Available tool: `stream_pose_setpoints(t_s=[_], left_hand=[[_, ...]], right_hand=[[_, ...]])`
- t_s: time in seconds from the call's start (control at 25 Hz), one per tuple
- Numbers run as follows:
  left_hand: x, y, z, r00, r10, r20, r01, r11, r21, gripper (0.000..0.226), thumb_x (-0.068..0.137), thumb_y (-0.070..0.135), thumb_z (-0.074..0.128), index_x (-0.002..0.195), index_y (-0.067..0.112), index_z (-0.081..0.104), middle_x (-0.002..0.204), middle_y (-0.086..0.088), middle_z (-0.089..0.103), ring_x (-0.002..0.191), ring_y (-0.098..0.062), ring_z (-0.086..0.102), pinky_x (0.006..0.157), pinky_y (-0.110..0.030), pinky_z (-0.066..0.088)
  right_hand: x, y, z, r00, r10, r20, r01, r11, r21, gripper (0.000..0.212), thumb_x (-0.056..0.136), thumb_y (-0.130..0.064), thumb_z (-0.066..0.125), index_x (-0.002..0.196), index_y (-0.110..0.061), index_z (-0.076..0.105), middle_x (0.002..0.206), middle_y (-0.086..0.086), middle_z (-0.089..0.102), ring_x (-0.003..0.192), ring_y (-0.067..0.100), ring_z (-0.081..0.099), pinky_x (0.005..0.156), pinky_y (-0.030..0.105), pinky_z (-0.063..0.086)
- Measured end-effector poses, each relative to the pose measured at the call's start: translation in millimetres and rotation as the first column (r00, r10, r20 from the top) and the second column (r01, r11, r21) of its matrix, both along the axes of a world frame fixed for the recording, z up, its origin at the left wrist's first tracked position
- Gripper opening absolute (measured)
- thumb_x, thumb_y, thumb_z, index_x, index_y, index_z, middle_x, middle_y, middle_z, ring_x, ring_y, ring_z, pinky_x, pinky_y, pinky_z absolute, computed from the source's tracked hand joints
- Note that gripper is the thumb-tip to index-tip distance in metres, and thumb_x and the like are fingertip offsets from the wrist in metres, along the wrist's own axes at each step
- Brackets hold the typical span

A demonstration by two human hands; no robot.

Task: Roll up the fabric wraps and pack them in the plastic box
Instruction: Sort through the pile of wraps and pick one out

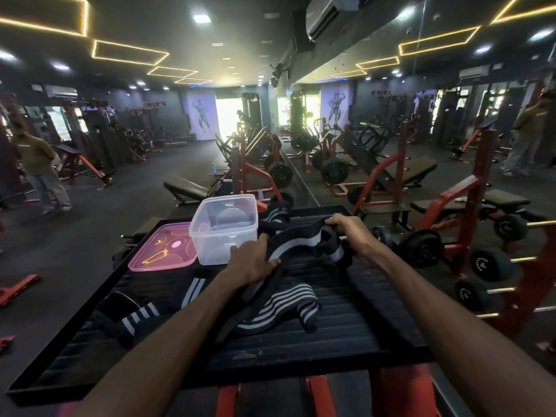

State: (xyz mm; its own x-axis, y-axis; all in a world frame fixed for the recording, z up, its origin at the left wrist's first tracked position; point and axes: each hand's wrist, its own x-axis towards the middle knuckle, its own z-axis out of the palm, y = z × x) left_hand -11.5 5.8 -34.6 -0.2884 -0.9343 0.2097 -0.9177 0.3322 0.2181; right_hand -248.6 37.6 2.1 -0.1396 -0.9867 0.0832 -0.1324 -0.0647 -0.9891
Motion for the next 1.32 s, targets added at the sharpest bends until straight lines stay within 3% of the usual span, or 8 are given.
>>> stream_pose_setpoints(t_s=[0.16,0.36,0.56,0.72,0.92,1.04,1.16,1.32], left_hand=[[-6.1,-0.7,15.6,0.937,0.016,-0.349,-0.009,1.000,0.023,0.028,0.096,0.037,0.056,0.100,0.012,0.068,0.106,-0.013,0.072,0.100,-0.034,0.065,0.078,-0.033,0.045],[-29.2,5.3,61.6,0.832,0.044,-0.553,-0.027,0.999,0.038,0.038,0.101,0.031,0.047,0.105,0.001,0.069,0.106,-0.019,0.070,0.100,-0.037,0.064,0.079,-0.034,0.048],[-53.0,4.7,76.5,0.564,0.160,-0.810,0.040,0.974,0.221,0.035,0.097,0.042,0.046,0.086,0.011,0.057,0.089,-0.021,0.069,0.079,-0.036,0.069,0.066,-0.037,0.051],[-71.5,10.6,70.5,0.332,0.178,-0.926,0.271,0.923,0.275,0.032,0.104,0.031,0.045,0.102,0.002,0.058,0.091,-0.019,0.071,0.072,-0.027,0.073,0.054,-0.032,0.056],[-67.5,15.3,37.4,0.583,0.170,-0.794,0.326,0.847,0.421,0.043,0.105,0.040,0.032,0.097,0.010,0.061,0.078,-0.007,0.069,0.057,-0.016,0.060,0.048,-0.023,0.045],[-55.2,23.7,6.7,0.942,-0.211,-0.260,0.320,0.797,0.512,0.041,0.092,0.049,0.058,0.114,0.015,0.065,0.106,-0.004,0.069,0.086,-0.016,0.062,0.071,-0.031,0.052],[-48.8,34.7,-8.7,0.915,-0.394,0.085,0.300,0.806,0.510,0.074,0.075,0.058,0.075,0.134,0.018,0.055,0.131,0.001,0.060,0.119,-0.019,0.057,0.104,-0.034,0.045],[-39.1,27.0,-13.6,0.947,-0.307,0.091,0.261,0.906,0.332,0.059,0.075,0.056,0.073,0.120,0.020,0.060,0.126,-0.005,0.065,0.117,-0.027,0.060,0.099,-0.040,0.049]], right_hand=[[-0.7,9.2,-8.4,0.999,0.020,0.033,-0.023,0.997,0.069,0.020,0.096,-0.022,0.054,0.085,-0.016,0.069,0.077,-0.001,0.068,0.070,0.015,0.059,0.062,0.029,0.042],[11.0,10.1,-8.3,0.987,0.060,0.150,-0.084,0.984,0.160,0.026,0.096,-0.037,0.054,0.095,-0.016,0.069,0.086,0.006,0.066,0.065,0.021,0.059,0.051,0.026,0.043],[15.5,27.1,5.9,0.911,0.305,0.279,-0.333,0.941,0.060,0.024,0.091,-0.026,0.062,0.100,-0.010,0.077,0.102,0.010,0.075,0.094,0.025,0.070,0.088,0.038,0.051],[13.3,35.7,10.5,0.888,0.227,0.400,-0.303,0.943,0.138,0.019,0.084,-0.013,0.060,0.072,-0.010,0.075,0.082,0.008,0.072,0.074,0.024,0.068,0.075,0.032,0.052],[-3.7,42.7,17.4,0.951,0.082,0.298,-0.148,0.968,0.204,0.021,0.083,-0.023,0.057,0.077,-0.007,0.071,0.076,0.009,0.070,0.067,0.025,0.064,0.066,0.027,0.051],[-9.5,51.7,8.8,0.990,-0.051,-0.134,0.086,0.961,0.264,0.015,0.086,-0.025,0.063,0.081,-0.012,0.067,0.081,0.015,0.069,0.063,0.019,0.060,0.060,0.024,0.046],[-9.3,46.9,-12.0,0.963,0.024,-0.268,0.055,0.958,0.281,0.014,0.086,-0.026,0.064,0.080,-0.018,0.073,0.087,0.011,0.076,0.072,0.021,0.068,0.067,0.027,0.052],[0.6,35.6,-37.5,0.914,0.169,-0.370,-0.024,0.931,0.365,0.023,0.083,-0.036,0.069,0.090,-0.015,0.077,0.084,-0.001,0.077,0.085,0.018,0.071,0.081,0.024,0.054]])
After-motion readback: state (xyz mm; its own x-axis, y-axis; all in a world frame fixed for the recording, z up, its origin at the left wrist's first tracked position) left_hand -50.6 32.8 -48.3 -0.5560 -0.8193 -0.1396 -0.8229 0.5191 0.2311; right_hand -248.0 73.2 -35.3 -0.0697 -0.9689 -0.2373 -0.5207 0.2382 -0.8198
